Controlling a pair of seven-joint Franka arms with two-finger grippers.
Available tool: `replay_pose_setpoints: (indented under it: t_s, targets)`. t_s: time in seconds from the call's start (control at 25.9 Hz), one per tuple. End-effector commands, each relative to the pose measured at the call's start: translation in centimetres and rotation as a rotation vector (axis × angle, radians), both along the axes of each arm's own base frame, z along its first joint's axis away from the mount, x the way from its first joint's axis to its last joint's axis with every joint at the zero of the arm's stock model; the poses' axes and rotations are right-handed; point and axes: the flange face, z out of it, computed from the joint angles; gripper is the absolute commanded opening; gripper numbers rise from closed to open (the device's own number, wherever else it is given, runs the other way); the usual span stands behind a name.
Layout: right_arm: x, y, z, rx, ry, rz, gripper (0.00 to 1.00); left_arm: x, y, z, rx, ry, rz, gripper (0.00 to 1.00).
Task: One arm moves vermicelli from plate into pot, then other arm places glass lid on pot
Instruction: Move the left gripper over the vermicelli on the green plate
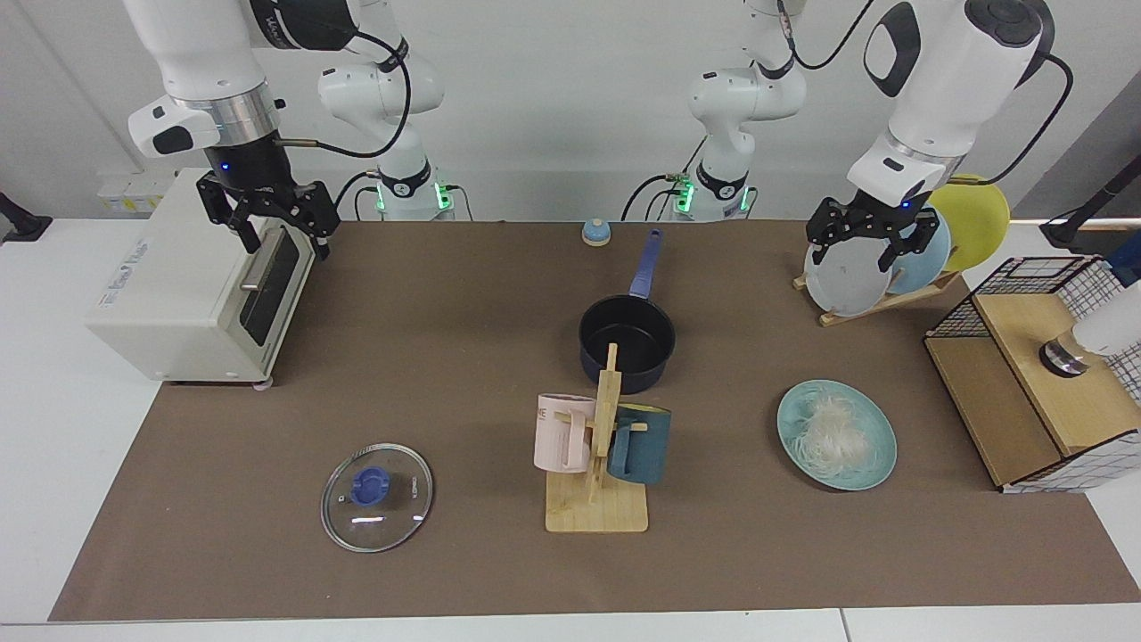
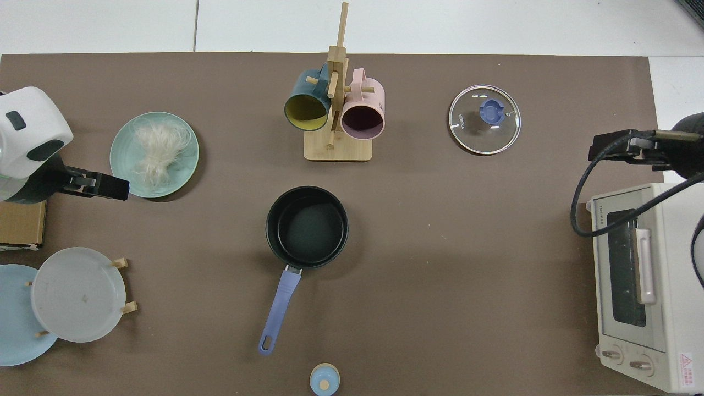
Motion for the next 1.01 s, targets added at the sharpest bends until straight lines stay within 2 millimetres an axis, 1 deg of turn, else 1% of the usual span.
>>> replay_pose_setpoints:
  t_s: [0.0, 0.15, 0.27, 0.43, 0.54, 0.62, 0.7, 0.81, 0.89, 0.97]
  targets:
    - [-0.1, -0.2, 0.2, 0.011, -0.003, -0.011, 1.00, -0.3, 0.2, -0.2, -0.018, -0.007, 0.020, 1.00]
    - [-0.1, -0.2, 0.2, 0.010, -0.003, -0.011, 1.00, 0.6, 0.5, -0.1, -0.022, -0.045, 0.020, 1.00]
    - [-0.1, -0.2, 0.2, 0.011, -0.004, -0.011, 1.00, 1.6, 0.8, -1.0, -0.021, -0.041, 0.025, 1.00]
    - [-0.1, -0.2, 0.2, 0.011, -0.004, -0.011, 1.00, 3.0, 1.3, -0.5, -0.018, -0.061, 0.033, 1.00]
    - [-0.1, -0.3, 0.2, 0.010, -0.003, -0.013, 1.00, 4.2, 1.4, -1.4, -0.018, -0.054, 0.036, 1.00]
    - [-0.1, -0.3, 0.2, 0.010, -0.003, -0.013, 1.00, 5.1, 1.7, -1.7, -0.021, -0.069, 0.040, 1.00]
    - [-0.1, -0.2, 0.2, 0.010, -0.004, -0.011, 1.00, 6.1, 1.9, -3.1, -0.023, -0.066, 0.042, 1.00]
    - [-0.1, -0.3, 0.2, 0.010, -0.003, -0.013, 1.00, 7.9, 2.6, -5.8, -0.025, -0.075, 0.048, 1.00]
    - [-0.1, -0.3, 0.2, 0.010, -0.003, -0.013, 1.00, 8.8, 2.8, -6.7, -0.017, -0.100, 0.049, 1.00]
    - [-0.1, -0.3, 0.2, 0.010, -0.003, -0.013, 1.00, 9.2, 2.5, -7.8, -0.019, -0.103, 0.048, 1.00]
